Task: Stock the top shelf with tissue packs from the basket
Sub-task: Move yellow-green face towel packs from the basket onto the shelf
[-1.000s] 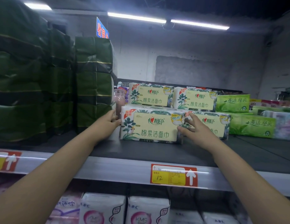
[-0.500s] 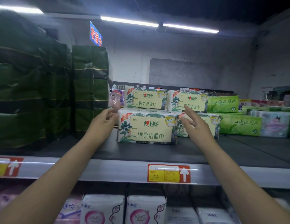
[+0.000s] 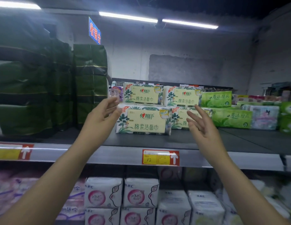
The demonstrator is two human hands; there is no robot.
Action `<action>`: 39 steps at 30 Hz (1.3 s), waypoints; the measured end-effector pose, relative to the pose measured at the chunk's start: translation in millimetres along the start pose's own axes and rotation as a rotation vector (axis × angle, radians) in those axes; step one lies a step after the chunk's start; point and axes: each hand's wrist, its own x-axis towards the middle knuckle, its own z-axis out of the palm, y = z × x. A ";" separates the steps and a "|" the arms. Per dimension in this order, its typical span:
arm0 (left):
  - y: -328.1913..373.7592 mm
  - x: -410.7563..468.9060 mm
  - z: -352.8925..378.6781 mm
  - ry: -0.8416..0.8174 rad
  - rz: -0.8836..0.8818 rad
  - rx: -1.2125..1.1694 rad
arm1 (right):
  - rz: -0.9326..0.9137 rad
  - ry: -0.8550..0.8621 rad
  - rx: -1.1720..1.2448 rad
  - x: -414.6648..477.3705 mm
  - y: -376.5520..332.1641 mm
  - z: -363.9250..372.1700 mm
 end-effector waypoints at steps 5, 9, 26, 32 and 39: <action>18.0 -39.9 -0.8 0.024 -0.039 -0.133 | 0.034 -0.038 0.005 -34.7 -11.5 -19.3; 30.7 -69.4 4.1 0.006 -0.103 -0.208 | 0.062 -0.012 0.025 -58.8 -21.8 -32.8; 51.2 -137.7 5.8 0.031 -0.315 -0.407 | 0.159 0.066 0.059 -121.4 -50.7 -50.8; 53.3 -141.5 -11.7 0.006 -0.331 -0.430 | 0.169 0.085 0.055 -129.4 -75.6 -37.6; 53.1 -150.0 -24.5 -0.009 -0.316 -0.429 | 0.192 0.096 0.057 -146.9 -78.8 -26.4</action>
